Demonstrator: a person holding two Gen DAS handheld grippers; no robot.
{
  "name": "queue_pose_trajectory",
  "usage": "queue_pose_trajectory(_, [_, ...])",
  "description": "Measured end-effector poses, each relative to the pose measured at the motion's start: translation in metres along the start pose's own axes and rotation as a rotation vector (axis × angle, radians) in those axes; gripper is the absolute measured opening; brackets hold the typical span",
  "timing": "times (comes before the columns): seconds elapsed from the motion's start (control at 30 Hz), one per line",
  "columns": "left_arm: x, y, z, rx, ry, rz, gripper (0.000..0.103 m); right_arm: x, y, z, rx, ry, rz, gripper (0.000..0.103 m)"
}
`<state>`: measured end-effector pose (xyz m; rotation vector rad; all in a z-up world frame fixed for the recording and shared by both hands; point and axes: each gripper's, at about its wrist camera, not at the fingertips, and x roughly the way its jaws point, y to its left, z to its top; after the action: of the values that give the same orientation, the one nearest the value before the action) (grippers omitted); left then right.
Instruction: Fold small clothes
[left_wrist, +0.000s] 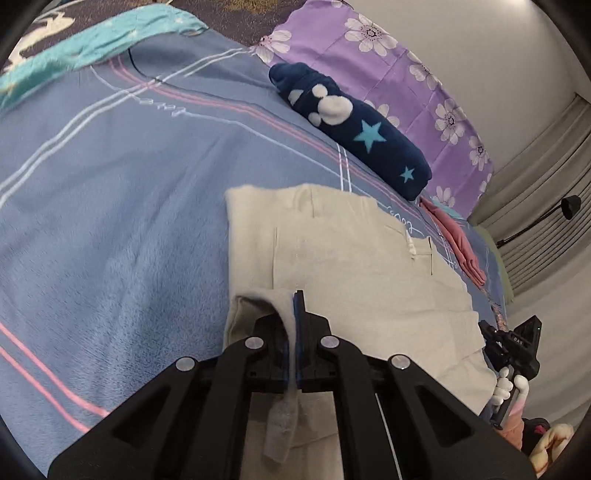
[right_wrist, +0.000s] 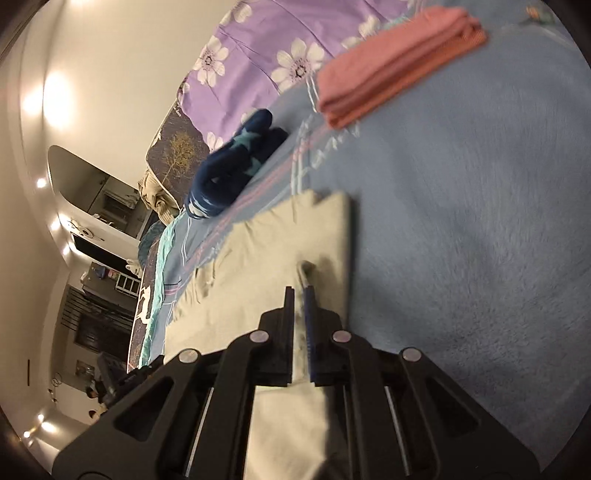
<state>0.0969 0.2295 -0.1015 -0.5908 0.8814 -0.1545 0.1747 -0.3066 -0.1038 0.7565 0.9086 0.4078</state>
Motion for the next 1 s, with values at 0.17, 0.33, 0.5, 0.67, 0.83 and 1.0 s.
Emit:
queue_pose_trajectory(0.17, [-0.021, 0.0, -0.004, 0.004, -0.017, -0.029, 0.03, -0.014, 0.002, -0.006, -0.021, 0.002, 0.014, 0.013])
queue_pose_trajectory(0.33, [-0.039, -0.006, -0.019, 0.041, -0.02, -0.037, 0.031, -0.021, 0.021, -0.01, -0.11, 0.02, -0.003, 0.028])
queue_pose_trajectory(0.5, [-0.039, 0.004, -0.032, 0.015, 0.002, 0.002, 0.031, -0.014, 0.027, -0.015, -0.158, 0.036, -0.081, 0.03])
queue_pose_trajectory(0.67, [-0.052, 0.001, -0.034, 0.028, -0.048, -0.011, 0.005, -0.024, 0.039, -0.017, -0.201, -0.003, -0.07, 0.0])
queue_pose_trajectory(0.83, [-0.067, -0.018, -0.022, 0.068, -0.092, -0.058, 0.005, -0.043, 0.049, -0.007, -0.187, -0.056, 0.009, 0.0])
queue_pose_trajectory(1.0, [-0.064, -0.024, -0.017, 0.086, -0.09, -0.053, 0.006, -0.034, 0.046, -0.007, -0.2, -0.013, -0.072, 0.015])
